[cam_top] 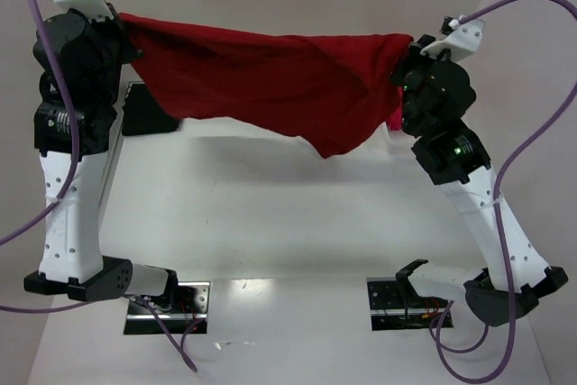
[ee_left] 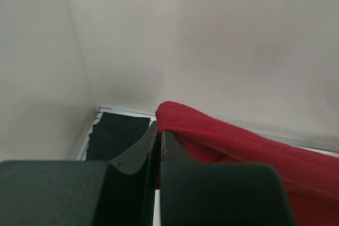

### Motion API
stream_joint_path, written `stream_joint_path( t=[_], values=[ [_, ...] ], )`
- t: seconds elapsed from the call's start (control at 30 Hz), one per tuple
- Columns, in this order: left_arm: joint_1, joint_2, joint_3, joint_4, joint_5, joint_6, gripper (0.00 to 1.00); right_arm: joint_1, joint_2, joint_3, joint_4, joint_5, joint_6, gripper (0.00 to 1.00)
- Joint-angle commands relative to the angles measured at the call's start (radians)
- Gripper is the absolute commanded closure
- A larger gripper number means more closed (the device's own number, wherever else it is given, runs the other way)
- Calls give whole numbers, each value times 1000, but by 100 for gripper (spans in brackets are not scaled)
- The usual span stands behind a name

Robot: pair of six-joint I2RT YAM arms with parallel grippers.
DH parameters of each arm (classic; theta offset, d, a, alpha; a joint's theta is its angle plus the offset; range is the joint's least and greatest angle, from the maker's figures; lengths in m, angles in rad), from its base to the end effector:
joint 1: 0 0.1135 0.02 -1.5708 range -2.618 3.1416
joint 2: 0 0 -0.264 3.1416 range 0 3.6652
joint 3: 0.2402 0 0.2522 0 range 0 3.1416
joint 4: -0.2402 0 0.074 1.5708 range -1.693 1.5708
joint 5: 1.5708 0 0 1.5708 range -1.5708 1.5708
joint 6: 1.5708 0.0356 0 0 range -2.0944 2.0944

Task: Fold and stack the t-shirts
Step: Flatten out the tshirt

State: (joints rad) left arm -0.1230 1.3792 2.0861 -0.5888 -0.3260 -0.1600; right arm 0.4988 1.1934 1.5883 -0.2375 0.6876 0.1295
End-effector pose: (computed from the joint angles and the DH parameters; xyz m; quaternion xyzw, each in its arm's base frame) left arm 0.2237 -0.0162 0.5901 -0.1334 0.6530 0.0027 0.7455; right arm 0.2093 0.0883 0.5245 0.1397 0.6480 0.0131 0.7486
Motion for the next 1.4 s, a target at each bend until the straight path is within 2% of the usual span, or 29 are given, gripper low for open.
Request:
stream_joint_path(
  t=[0.0,0.23,0.3,0.47,0.57,0.7,0.83,1.03,1.37],
  values=[
    [2,-25,-9,-42,-142,16,100,0,-61,18,102,72,-18,99],
    [2,-100,-24,-31,-185,28,100,0,-152,7,112,144,-18,99],
    [2,-114,-46,-31,-197,43,100,0,-172,7,121,156,-66,99],
    [2,-124,-80,-22,-265,68,100,0,-161,7,121,214,-105,99],
    [2,-134,-103,-13,-300,68,100,0,-187,-46,182,270,-105,99],
    [2,-152,-103,-22,-263,33,100,0,-224,-38,97,207,2,99],
    [2,-174,-135,-31,-272,42,100,0,-247,-70,83,159,-13,99],
    [2,-221,-169,-40,-303,42,100,0,-264,-61,-39,81,42,99],
    [2,-408,-241,-95,-340,43,100,0,-396,-39,-252,-5,120,99]
  ],
)
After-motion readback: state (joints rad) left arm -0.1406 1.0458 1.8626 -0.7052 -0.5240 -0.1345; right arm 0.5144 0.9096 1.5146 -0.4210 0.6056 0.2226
